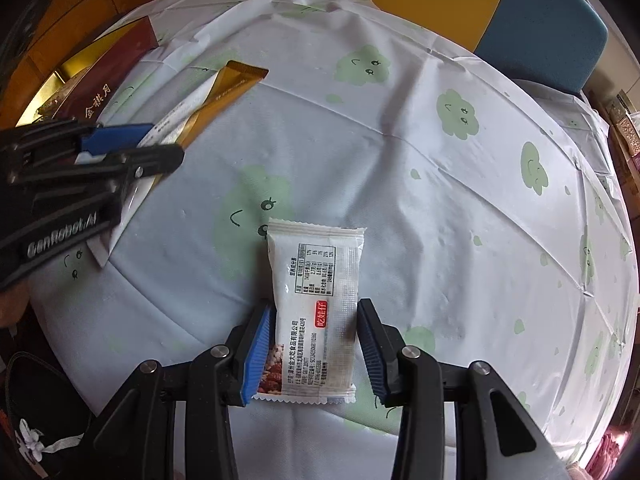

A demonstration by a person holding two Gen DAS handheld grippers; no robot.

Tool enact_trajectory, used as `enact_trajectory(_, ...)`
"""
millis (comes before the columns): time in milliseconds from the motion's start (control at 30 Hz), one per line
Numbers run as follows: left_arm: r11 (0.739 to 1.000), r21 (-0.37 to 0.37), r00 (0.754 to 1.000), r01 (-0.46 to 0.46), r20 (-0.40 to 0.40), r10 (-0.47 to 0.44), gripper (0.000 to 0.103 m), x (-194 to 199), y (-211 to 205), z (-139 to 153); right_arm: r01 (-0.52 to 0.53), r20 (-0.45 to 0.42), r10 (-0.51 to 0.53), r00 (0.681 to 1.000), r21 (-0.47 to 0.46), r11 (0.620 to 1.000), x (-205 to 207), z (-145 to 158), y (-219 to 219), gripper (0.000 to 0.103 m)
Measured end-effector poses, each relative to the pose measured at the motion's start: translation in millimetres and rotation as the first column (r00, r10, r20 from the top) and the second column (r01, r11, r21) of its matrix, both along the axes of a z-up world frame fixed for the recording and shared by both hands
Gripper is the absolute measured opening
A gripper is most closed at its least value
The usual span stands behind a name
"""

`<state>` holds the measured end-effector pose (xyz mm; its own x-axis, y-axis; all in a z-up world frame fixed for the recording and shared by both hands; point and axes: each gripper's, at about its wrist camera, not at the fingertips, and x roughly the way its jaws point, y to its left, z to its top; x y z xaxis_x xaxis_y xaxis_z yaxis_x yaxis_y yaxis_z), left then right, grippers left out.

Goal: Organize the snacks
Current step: 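Grasp the gold-and-white stick sachet with the left gripper while the right holds the white packet, then lift the stick sachet with the left gripper and carry it toward the gold tray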

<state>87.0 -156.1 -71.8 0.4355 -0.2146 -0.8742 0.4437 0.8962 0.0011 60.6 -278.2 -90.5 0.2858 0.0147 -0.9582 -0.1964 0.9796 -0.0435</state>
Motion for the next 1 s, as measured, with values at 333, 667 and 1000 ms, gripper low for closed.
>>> enact_trajectory(333, 1.0, -0.02, 0.999, -0.002, 0.048, 0.003, 0.033, -11.9, 2.2, -6.6, -0.004, 0.013, 0.004, 1.0, 0.001, 1.0, -4.1, -2.0, -3.3, 0.043)
enact_trajectory(667, 1.0, -0.014, 0.997, 0.007, 0.083, -0.006, 0.031, -16.5, 2.2, -6.6, -0.017, 0.023, 0.018, 1.0, -0.022, 1.0, -7.0, -2.1, 3.9, 0.043)
enact_trajectory(1000, 1.0, -0.009, 0.997, -0.01, 0.073, 0.011, 0.028, -17.6, 3.9, -2.9, -0.024, 0.028, 0.025, 0.999, -0.024, 0.999, -6.6, -4.1, 2.0, 0.044)
